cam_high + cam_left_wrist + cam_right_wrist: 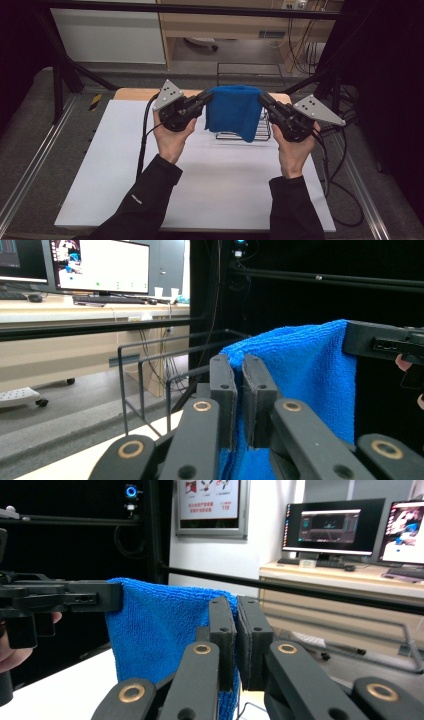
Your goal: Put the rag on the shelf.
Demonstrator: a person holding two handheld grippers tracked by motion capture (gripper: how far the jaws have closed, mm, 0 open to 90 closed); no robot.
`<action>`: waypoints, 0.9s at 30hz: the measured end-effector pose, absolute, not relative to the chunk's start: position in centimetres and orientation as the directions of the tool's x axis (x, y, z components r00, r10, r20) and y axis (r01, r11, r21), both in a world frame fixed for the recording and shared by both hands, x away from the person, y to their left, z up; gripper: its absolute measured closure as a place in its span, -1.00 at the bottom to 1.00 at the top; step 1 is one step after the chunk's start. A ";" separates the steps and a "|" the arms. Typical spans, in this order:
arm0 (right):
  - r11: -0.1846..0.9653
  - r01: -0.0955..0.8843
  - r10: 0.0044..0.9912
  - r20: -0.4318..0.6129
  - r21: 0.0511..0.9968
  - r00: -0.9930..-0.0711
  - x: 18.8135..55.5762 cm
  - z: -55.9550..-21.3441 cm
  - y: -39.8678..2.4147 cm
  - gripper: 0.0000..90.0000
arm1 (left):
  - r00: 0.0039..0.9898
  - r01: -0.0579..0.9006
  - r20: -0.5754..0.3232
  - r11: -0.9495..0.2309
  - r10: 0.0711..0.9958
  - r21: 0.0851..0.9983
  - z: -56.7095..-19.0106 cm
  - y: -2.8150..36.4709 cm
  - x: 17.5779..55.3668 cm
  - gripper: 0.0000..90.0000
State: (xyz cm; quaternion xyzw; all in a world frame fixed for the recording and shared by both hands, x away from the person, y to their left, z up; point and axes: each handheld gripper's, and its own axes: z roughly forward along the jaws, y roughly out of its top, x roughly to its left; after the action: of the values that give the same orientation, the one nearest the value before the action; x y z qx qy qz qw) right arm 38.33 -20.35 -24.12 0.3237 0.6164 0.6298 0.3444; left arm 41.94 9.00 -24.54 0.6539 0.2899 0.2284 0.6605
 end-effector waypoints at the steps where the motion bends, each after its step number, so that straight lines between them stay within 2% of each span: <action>1: -0.005 -0.036 0.835 -0.016 0.999 -0.551 38.4 -23.9 -20.4 0.93 | 0.727 0.075 -0.086 0.045 0.681 0.996 -24.3 8.8 42.0 0.88; 27: -0.012 -0.119 0.876 -0.047 0.993 -0.480 40.4 -19.3 -22.4 0.93 | 0.732 0.016 -0.075 0.093 0.677 0.996 -19.7 5.9 44.8 0.88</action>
State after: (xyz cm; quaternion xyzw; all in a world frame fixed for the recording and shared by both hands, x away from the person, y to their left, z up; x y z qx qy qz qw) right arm 40.37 -22.40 -19.32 0.3248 0.5825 0.6330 0.3931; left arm 44.80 5.93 -19.73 0.6290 0.2755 0.2409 0.6859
